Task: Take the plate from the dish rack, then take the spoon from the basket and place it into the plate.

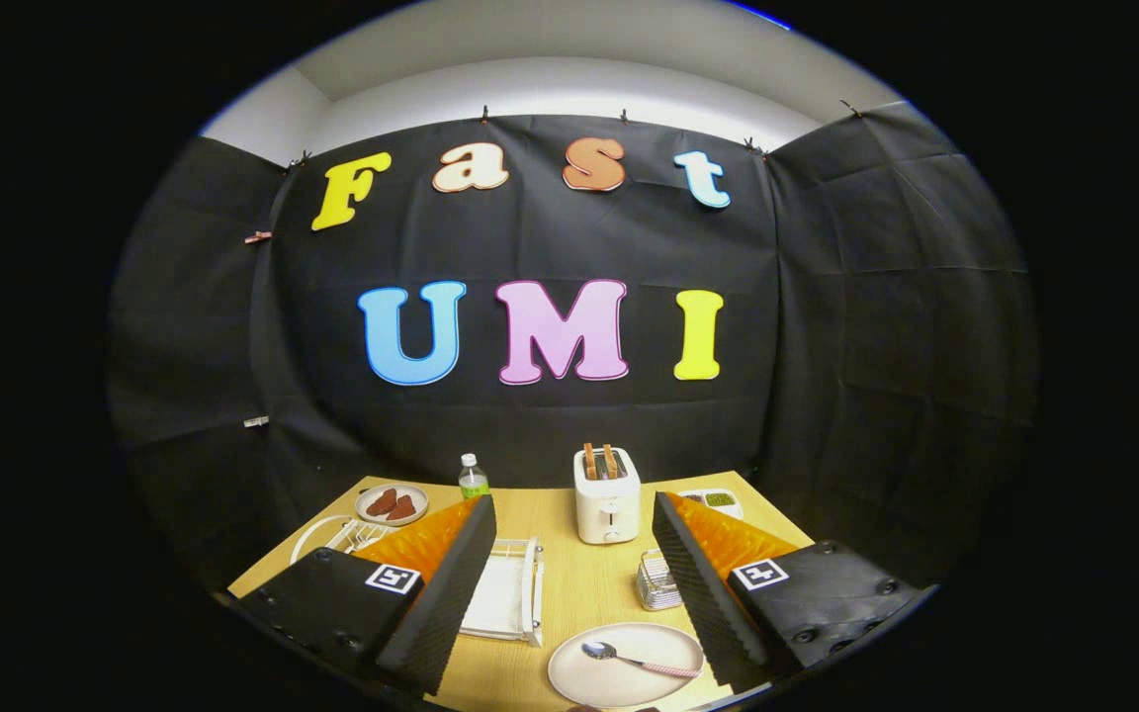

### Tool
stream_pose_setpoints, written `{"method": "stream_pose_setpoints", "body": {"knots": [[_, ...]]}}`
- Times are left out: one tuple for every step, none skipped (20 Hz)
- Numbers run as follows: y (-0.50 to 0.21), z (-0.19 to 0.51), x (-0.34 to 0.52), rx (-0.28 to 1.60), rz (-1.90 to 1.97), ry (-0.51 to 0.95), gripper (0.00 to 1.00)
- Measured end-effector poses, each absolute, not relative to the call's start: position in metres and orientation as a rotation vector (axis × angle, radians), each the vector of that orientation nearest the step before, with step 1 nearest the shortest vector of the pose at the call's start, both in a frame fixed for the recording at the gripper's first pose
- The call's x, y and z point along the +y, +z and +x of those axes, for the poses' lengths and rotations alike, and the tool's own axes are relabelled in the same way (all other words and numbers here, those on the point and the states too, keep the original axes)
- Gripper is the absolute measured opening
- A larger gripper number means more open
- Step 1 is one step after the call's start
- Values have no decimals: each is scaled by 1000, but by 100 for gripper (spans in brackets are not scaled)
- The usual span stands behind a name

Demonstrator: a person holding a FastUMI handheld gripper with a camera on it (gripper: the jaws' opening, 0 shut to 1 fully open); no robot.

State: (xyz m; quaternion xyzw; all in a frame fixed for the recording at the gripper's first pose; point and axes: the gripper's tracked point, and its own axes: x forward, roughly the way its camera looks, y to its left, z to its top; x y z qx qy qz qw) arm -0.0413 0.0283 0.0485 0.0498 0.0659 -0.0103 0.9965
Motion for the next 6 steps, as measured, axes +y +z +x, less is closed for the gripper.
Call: {"method": "stream_pose_setpoints", "body": {"knots": [[46, -42, 33, 130, 119, -30, 98], [45, -42, 35, 124, 133, -28, 98], [44, -42, 39, 122, 144, -24, 98], [40, -44, 40, 126, 151, -27, 98], [37, -45, 39, 131, 149, -35, 98], [35, -46, 40, 132, 141, -42, 98]]}}
